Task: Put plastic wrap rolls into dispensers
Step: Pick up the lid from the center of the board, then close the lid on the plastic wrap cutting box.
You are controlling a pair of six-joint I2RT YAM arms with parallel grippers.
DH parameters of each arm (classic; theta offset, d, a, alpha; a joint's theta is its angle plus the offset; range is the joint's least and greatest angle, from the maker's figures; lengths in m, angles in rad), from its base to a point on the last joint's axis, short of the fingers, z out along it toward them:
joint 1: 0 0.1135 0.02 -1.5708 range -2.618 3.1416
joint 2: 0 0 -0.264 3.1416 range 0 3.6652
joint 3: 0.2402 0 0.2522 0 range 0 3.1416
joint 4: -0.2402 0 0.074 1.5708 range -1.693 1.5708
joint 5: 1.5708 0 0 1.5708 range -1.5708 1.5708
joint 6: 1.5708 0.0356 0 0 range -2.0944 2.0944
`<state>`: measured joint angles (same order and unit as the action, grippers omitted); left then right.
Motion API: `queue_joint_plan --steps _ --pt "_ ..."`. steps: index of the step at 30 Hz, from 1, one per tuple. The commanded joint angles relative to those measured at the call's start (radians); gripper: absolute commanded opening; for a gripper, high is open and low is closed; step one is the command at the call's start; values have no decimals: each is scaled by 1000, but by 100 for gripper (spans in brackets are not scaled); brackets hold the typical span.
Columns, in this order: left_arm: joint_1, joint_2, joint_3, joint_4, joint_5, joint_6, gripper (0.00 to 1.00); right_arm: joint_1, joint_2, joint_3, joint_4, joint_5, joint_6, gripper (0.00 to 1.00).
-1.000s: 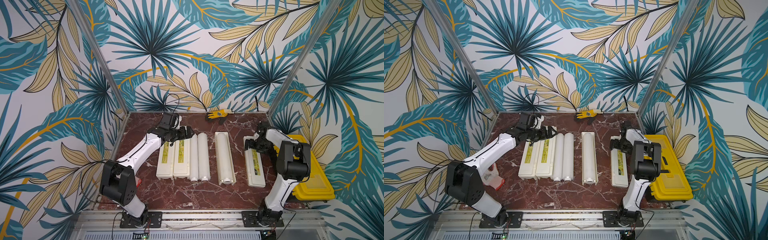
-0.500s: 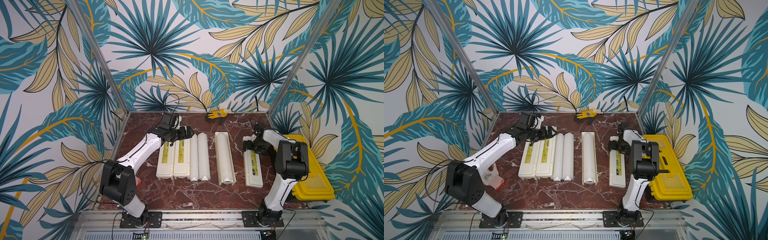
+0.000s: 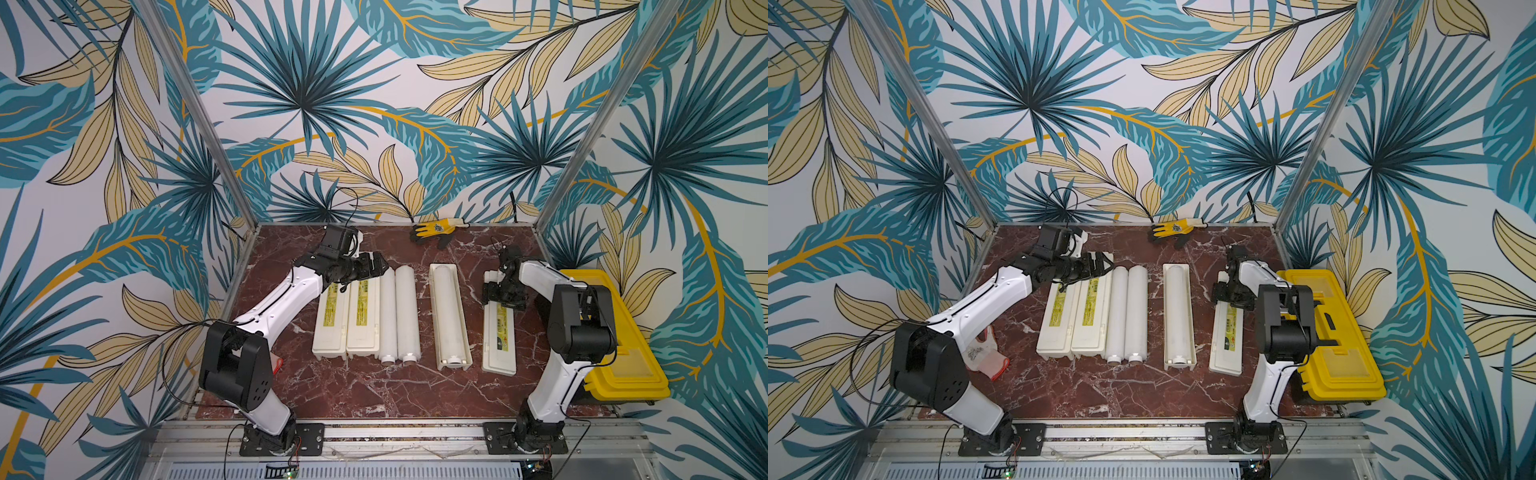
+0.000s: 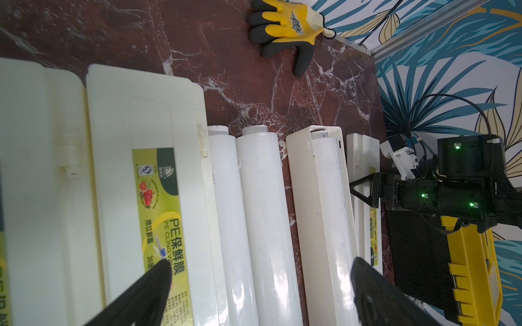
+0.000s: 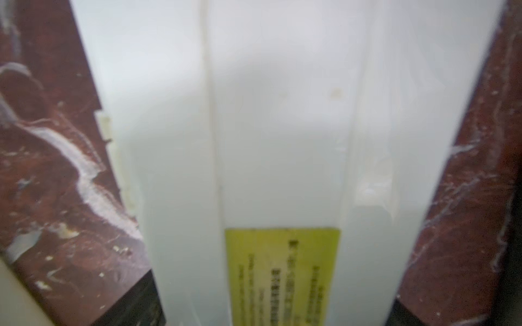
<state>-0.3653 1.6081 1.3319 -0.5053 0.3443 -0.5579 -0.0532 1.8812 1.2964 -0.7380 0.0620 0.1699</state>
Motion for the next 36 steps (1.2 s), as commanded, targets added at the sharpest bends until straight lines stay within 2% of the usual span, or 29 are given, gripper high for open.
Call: queue_joint_plan --steps 1,8,11,17,28,36 --pt "6 -30 -33 4 4 -2 100 3 -138 -4 -35 -30 12 79" --pt "7 -10 -10 5 28 1 100 4 -252 65 -153 -86 -13 76" --pt "6 -7 -5 5 34 3 99 8 -291 102 -215 -148 -34 75" --pt "-1 14 7 5 52 -3 100 72 -265 174 -308 -237 -36 75" --pt "-16 20 4 4 52 -8 100 287 -160 244 -251 -112 136 78" --pt "-17 0 -25 5 42 -7 99 333 -65 311 -235 -73 172 80"
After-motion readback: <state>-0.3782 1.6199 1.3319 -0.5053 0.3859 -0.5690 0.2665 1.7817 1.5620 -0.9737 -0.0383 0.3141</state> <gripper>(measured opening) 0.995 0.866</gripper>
